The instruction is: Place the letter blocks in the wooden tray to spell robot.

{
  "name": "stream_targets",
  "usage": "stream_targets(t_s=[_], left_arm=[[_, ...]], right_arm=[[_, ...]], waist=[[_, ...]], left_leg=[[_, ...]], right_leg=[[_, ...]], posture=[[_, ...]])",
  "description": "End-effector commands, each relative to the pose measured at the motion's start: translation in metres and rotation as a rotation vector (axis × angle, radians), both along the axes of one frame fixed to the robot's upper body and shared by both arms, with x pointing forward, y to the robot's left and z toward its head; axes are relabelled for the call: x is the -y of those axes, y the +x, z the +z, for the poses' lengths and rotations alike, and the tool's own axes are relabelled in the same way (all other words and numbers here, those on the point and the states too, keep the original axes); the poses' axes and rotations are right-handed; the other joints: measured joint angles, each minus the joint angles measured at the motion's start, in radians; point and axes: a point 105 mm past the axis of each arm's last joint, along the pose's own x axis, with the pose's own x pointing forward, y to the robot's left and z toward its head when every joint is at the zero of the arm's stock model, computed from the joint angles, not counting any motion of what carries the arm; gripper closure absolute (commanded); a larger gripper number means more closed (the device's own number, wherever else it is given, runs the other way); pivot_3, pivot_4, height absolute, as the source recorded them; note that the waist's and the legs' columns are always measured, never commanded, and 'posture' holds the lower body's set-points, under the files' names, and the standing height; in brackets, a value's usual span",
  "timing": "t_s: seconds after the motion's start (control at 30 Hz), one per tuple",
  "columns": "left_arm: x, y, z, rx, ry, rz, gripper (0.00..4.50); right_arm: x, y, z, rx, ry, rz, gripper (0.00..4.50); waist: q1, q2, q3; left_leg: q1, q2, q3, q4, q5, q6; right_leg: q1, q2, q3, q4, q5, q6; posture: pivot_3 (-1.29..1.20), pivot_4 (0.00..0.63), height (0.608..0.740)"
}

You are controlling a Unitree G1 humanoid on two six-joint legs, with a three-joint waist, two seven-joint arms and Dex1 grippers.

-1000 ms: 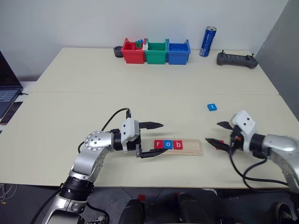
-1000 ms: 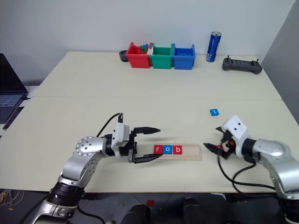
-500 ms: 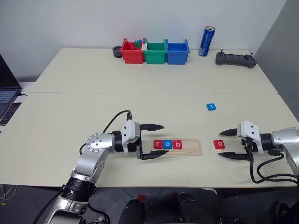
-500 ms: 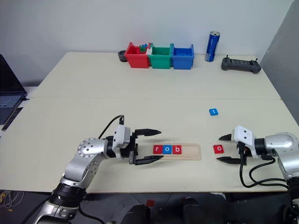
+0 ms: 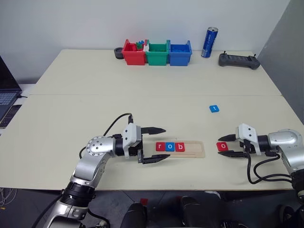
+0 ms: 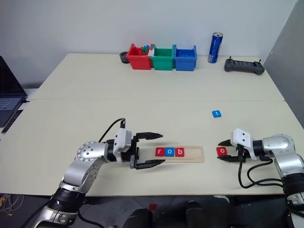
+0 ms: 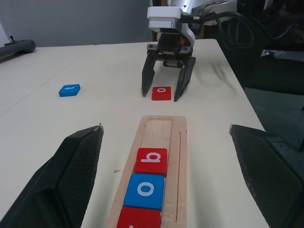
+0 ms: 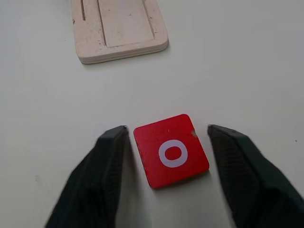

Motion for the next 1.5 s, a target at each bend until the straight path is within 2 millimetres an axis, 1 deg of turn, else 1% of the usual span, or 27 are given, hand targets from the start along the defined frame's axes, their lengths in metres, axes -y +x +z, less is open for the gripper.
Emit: stream_targets(t_s=[0.03,0.07,0.13,0.2,0.3,0.4,0.5,0.63,0.7,0.97,1.13,1.5], left_arm=[[0.002,-0.003,0.011,0.047,-0.011,-0.011,0.00],[0.002,-0.003,0.011,0.047,-0.011,-0.010,0.00],[0.002,-0.003,0.011,0.047,-0.012,-0.008,0.00],[0.003,-0.002,0.011,0.048,-0.013,-0.006,0.00],[0.003,-0.002,0.012,0.049,-0.017,-0.002,0.00],[0.003,-0.003,0.011,0.048,-0.018,0.000,0.00],[0.002,-0.003,0.011,0.048,-0.017,0.002,0.00],[0.002,-0.003,0.011,0.049,-0.017,0.005,0.00],[0.002,-0.003,0.012,0.049,-0.017,0.007,0.00],[0.001,-0.005,0.011,0.044,-0.014,0.012,0.00],[0.001,-0.004,0.012,0.046,-0.014,0.015,0.00],[-0.001,-0.008,0.010,0.042,-0.010,0.022,0.00]], right_arm=[[0.000,0.005,0.008,0.022,-0.002,-0.003,3.00],[-0.001,0.005,0.010,0.025,-0.004,0.001,3.08],[-0.004,0.005,0.014,0.030,-0.005,0.017,3.08],[-0.015,0.007,0.023,0.049,0.017,0.034,3.08],[-0.042,0.010,0.041,0.083,0.079,0.057,3.08],[-0.068,0.009,0.052,0.098,0.125,0.073,3.08],[-0.089,0.004,0.054,0.092,0.150,0.090,3.08],[-0.105,0.000,0.048,0.088,0.144,0.106,3.08],[-0.108,-0.003,0.044,0.077,0.139,0.115,3.08],[-0.110,-0.007,0.026,0.045,0.098,0.133,3.08],[-0.114,-0.006,0.021,0.036,0.091,0.148,3.08],[-0.112,-0.002,0.015,0.034,0.071,0.151,3.08]], waist=[[0.000,0.000,0.000],[0.000,0.000,0.000],[0.000,0.000,0.000],[0.000,0.000,0.000],[-0.002,0.000,0.000],[0.000,0.000,0.000],[0.004,0.000,0.000],[0.009,0.000,0.000],[0.009,0.000,0.000],[0.009,0.000,0.000],[0.009,0.000,0.000],[0.008,0.000,0.000]], left_leg=[[0.000,0.000,0.000,0.000,0.000,0.000],[0.000,0.000,0.000,0.000,0.000,0.000],[0.000,0.000,0.000,0.000,0.000,0.000],[0.000,0.000,0.000,0.000,0.000,0.000],[0.000,0.000,0.000,0.000,0.000,0.000],[0.000,0.000,-0.001,0.000,0.000,0.000],[-0.001,0.000,-0.001,0.001,0.000,0.000],[-0.001,-0.001,-0.002,0.001,0.000,0.000],[-0.002,-0.001,-0.001,0.001,0.000,0.000],[-0.001,0.000,-0.001,0.001,0.000,0.000],[-0.001,0.000,-0.001,0.001,0.000,0.000],[-0.001,0.000,-0.001,0.000,0.000,0.000]], right_leg=[[0.000,0.000,0.000,0.000,0.000,0.000],[0.000,0.000,0.000,0.000,0.000,0.000],[0.000,0.000,0.000,0.000,0.000,0.000],[0.000,0.000,0.000,0.000,0.000,0.000],[0.000,0.000,0.000,0.001,0.000,0.000],[0.000,0.000,0.000,0.001,0.000,0.000],[0.000,0.000,-0.001,0.001,0.000,0.000],[0.000,0.000,-0.001,0.000,0.000,0.000],[0.000,-0.001,-0.001,0.000,0.000,0.000],[-0.001,0.000,-0.001,0.000,0.000,0.000],[-0.001,0.000,-0.001,0.000,0.000,0.000],[-0.001,0.000,-0.001,0.000,0.000,0.000]], posture=[[0.00,0.150,0.740],[0.00,0.150,0.740],[0.00,0.150,0.740],[0.00,0.150,0.740],[0.00,0.150,0.740],[0.00,0.150,0.740],[0.00,0.150,0.740],[0.00,0.150,0.740],[0.00,0.150,0.740],[0.00,0.150,0.740],[0.00,0.150,0.740],[0.00,0.150,0.740]])
